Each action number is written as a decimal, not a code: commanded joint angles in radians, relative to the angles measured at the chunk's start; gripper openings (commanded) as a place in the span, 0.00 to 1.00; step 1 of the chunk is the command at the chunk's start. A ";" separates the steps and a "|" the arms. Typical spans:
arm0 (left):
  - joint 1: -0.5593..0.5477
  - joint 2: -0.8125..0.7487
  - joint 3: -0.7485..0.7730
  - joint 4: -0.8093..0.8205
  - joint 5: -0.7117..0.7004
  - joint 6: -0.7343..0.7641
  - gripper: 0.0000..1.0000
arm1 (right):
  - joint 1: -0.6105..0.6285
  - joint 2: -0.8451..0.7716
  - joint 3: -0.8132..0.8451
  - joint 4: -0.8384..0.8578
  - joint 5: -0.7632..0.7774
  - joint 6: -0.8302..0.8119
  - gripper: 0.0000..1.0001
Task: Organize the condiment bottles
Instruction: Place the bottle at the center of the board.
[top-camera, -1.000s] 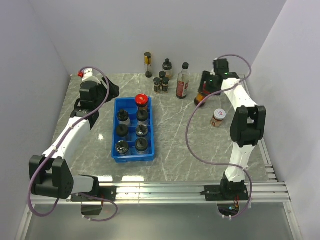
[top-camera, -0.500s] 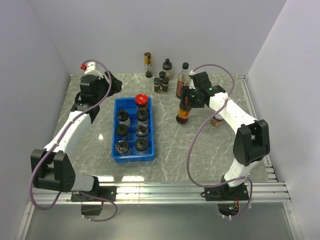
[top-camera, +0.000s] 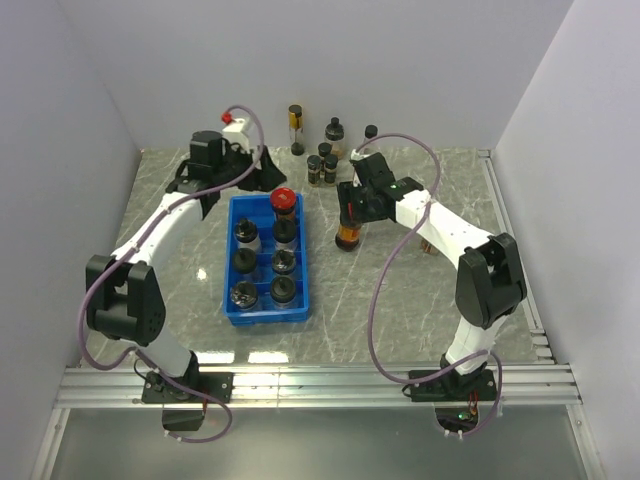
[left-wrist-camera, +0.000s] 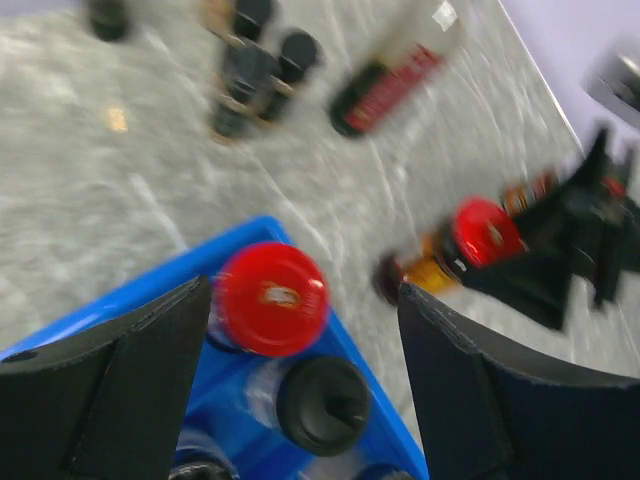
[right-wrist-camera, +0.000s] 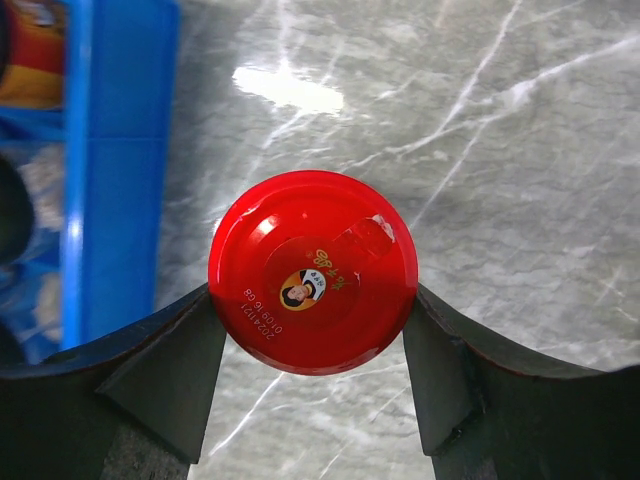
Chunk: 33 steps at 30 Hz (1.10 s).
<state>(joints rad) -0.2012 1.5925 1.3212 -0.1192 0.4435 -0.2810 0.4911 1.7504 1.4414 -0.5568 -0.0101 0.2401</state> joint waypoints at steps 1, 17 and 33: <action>-0.052 0.012 0.084 -0.040 0.119 0.103 0.82 | 0.012 -0.015 0.042 0.103 0.058 -0.024 0.13; -0.116 0.081 0.202 -0.089 0.156 0.120 0.84 | 0.015 -0.052 0.057 0.077 0.013 -0.022 0.98; -0.263 0.234 0.385 -0.263 0.262 0.270 0.90 | -0.203 -0.442 -0.065 -0.006 0.268 0.188 1.00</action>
<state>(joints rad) -0.4271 1.8072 1.6604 -0.3428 0.6498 -0.0689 0.3279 1.4078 1.3949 -0.5694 0.1543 0.3672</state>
